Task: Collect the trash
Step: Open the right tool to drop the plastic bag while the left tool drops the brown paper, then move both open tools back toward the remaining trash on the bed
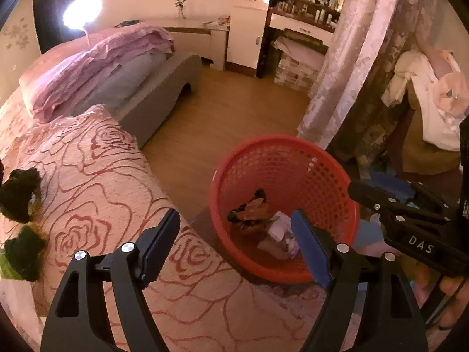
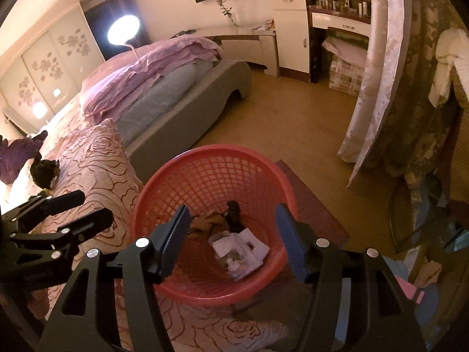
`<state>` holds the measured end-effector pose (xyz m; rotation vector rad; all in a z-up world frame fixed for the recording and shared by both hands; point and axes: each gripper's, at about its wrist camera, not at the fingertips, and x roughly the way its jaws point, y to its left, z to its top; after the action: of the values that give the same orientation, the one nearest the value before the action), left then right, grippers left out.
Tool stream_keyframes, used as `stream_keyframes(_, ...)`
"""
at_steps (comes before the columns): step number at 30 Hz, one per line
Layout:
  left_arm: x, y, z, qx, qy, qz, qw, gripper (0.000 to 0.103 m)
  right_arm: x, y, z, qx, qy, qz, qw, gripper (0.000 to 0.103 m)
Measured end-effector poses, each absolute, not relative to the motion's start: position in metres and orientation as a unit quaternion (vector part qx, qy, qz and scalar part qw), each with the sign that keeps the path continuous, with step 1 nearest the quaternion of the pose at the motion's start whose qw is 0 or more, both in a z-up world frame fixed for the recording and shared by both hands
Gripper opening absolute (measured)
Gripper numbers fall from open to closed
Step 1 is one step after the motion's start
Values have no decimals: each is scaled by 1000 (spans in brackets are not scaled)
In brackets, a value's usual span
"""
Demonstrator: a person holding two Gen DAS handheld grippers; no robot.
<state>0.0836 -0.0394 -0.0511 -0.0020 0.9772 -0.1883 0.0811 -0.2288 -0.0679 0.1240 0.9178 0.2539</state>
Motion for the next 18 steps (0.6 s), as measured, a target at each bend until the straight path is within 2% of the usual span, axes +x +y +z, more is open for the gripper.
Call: stream_keyframes(18,32,1,-16,-13,430,-48,901,78,60,-194,-49,44,423,166,890,61)
